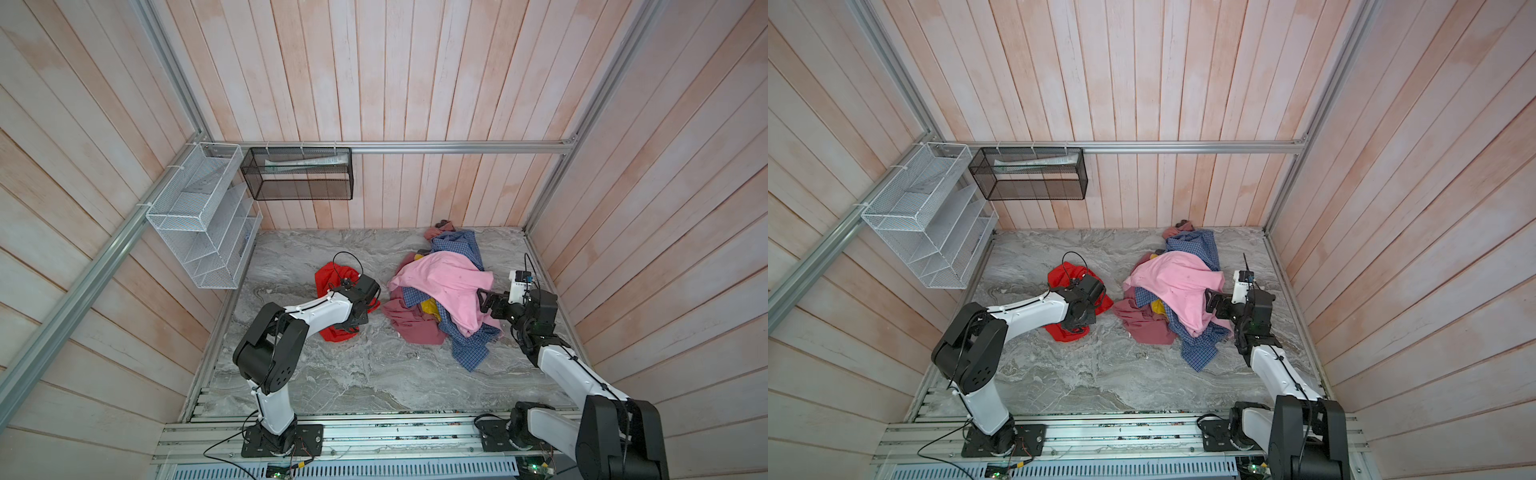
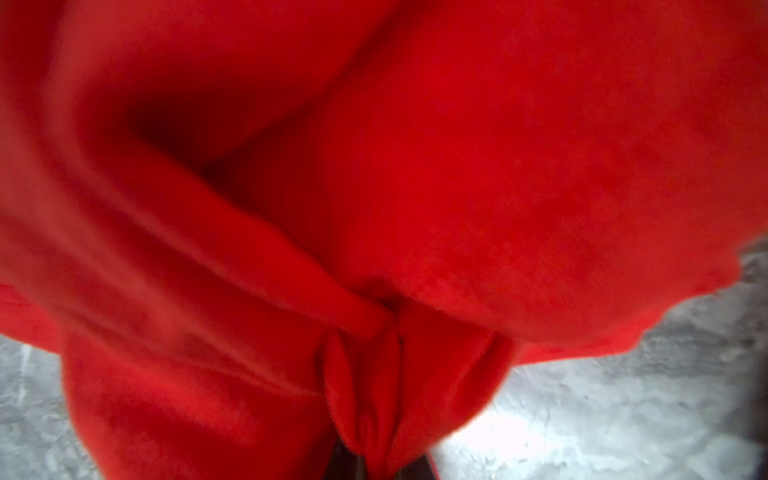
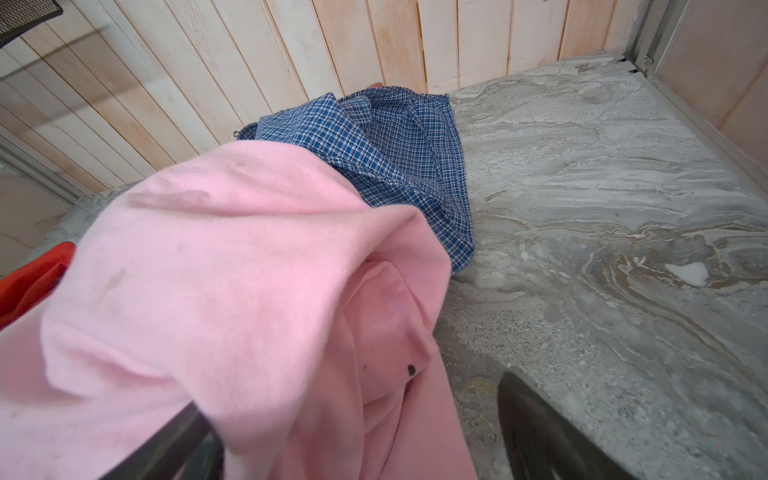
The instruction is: Pick out a specific cloth from the pile
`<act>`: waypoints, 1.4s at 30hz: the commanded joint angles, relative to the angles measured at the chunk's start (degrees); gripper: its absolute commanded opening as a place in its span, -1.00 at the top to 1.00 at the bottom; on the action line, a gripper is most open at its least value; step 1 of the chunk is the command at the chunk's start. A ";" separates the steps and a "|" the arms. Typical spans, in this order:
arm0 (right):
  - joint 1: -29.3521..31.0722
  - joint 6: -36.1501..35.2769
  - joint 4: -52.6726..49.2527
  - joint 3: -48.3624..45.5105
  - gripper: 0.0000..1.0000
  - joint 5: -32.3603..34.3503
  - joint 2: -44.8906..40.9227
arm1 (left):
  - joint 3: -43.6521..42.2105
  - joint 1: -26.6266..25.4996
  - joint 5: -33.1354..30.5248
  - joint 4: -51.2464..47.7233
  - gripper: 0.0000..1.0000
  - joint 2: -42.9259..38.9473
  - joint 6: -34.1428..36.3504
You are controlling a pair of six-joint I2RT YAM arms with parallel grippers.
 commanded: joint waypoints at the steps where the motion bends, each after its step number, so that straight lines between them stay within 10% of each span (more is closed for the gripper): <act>1: -0.46 -0.92 -0.42 1.46 -0.96 -0.09 -0.31 | 2.85 -0.05 -4.62 0.63 1.00 -5.79 2.12; 20: -0.49 -0.33 3.83 -0.11 -0.96 4.35 -7.95 | 9.97 0.08 -23.57 14.84 1.00 -28.84 20.59; 28: -0.45 -0.06 3.15 0.47 -0.96 4.11 -8.88 | 13.55 2.87 -21.53 19.08 1.00 -27.80 24.83; 42: -0.33 -0.94 2.29 0.41 -0.96 4.17 -9.69 | 0.89 12.28 -11.37 21.06 1.00 -23.36 12.46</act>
